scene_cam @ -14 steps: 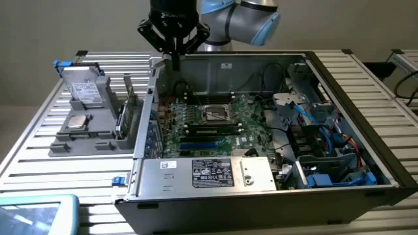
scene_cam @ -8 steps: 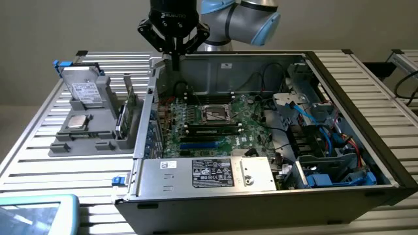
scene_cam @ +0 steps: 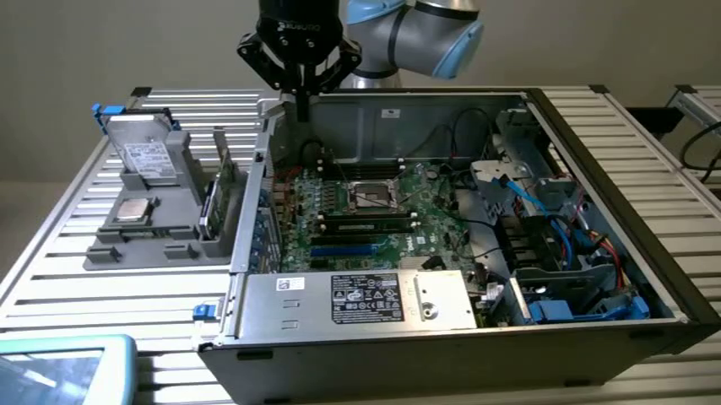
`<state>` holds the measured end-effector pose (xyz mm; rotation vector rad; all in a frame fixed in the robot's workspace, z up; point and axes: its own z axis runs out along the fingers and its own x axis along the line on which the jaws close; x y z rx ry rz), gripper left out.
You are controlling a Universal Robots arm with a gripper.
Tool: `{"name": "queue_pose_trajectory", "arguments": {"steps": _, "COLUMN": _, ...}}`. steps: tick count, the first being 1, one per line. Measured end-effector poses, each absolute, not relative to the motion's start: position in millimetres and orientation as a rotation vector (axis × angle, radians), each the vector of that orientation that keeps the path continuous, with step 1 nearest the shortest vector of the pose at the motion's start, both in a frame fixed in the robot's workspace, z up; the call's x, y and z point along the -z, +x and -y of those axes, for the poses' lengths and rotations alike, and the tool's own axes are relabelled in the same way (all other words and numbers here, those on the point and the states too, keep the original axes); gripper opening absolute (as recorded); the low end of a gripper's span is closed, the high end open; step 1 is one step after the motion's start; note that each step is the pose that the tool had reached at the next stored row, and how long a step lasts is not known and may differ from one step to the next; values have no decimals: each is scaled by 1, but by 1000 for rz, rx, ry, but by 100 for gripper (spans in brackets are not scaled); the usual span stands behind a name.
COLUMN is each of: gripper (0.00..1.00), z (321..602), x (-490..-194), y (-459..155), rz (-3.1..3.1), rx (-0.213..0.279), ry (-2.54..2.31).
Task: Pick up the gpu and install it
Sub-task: 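Reach for the gpu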
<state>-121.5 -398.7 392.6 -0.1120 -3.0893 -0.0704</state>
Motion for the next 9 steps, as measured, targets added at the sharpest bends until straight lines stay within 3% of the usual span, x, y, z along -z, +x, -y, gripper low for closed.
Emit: {"name": "queue_pose_trajectory", "arguments": {"steps": 9, "gripper": 11, "z": 391, "x": -392, "y": -152, "rz": 3094, "rx": 71, "ry": -112}}
